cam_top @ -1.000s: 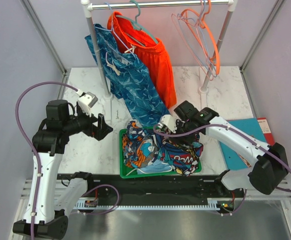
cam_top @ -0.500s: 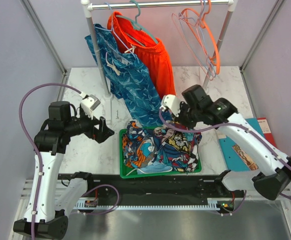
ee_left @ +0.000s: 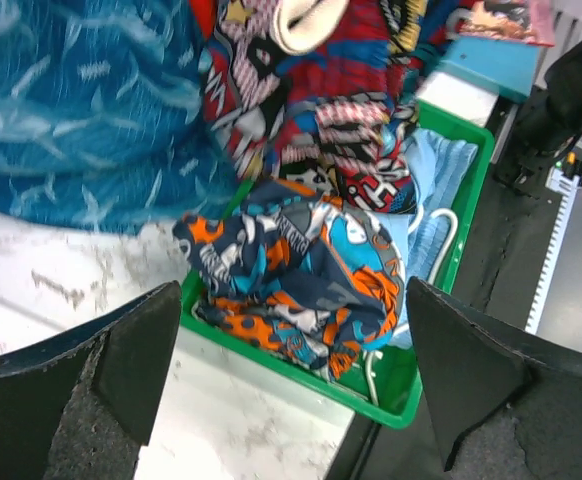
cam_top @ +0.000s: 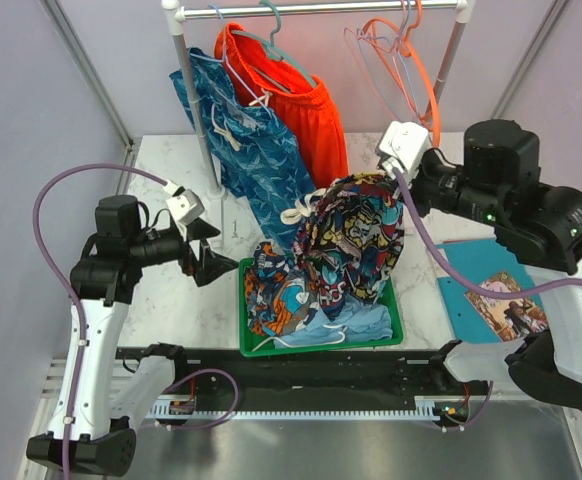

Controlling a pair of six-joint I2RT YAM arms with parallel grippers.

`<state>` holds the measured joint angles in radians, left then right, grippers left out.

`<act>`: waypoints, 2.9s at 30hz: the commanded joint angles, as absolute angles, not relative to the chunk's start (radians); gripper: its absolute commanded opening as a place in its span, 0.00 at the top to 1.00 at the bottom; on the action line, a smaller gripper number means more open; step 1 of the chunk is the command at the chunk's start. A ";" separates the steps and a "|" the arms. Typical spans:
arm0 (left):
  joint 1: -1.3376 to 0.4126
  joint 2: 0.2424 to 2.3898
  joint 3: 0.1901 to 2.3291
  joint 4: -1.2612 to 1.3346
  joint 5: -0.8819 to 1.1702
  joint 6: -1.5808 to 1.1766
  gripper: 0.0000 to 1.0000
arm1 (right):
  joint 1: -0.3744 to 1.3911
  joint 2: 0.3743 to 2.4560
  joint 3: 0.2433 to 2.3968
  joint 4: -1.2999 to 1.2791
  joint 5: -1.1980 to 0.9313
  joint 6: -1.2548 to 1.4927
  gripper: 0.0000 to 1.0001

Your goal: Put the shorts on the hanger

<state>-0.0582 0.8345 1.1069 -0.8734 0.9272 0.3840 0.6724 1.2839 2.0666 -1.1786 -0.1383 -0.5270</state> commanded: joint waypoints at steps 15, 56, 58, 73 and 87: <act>-0.506 0.808 1.003 -0.407 0.833 0.506 0.05 | 0.675 1.209 2.079 -0.928 -0.276 -0.408 1.00; -1.121 0.965 1.221 -0.896 0.482 1.985 0.22 | 0.721 1.117 1.296 -0.474 -0.951 -0.367 0.99; -1.138 0.979 1.224 -0.926 0.428 2.012 0.21 | 0.726 1.124 1.282 -0.483 -0.954 -0.379 0.99; -1.207 1.052 1.180 -1.015 0.074 2.137 0.46 | 0.798 1.229 1.279 -0.542 -0.917 -0.429 0.99; -1.226 1.167 1.469 -0.937 0.201 1.300 0.98 | 0.683 1.243 1.365 -0.430 -0.736 -0.261 0.04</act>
<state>-1.2263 1.0798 1.2308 -1.0203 0.1524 1.8198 0.7731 1.2812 1.3056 -0.5491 -0.7948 -0.3779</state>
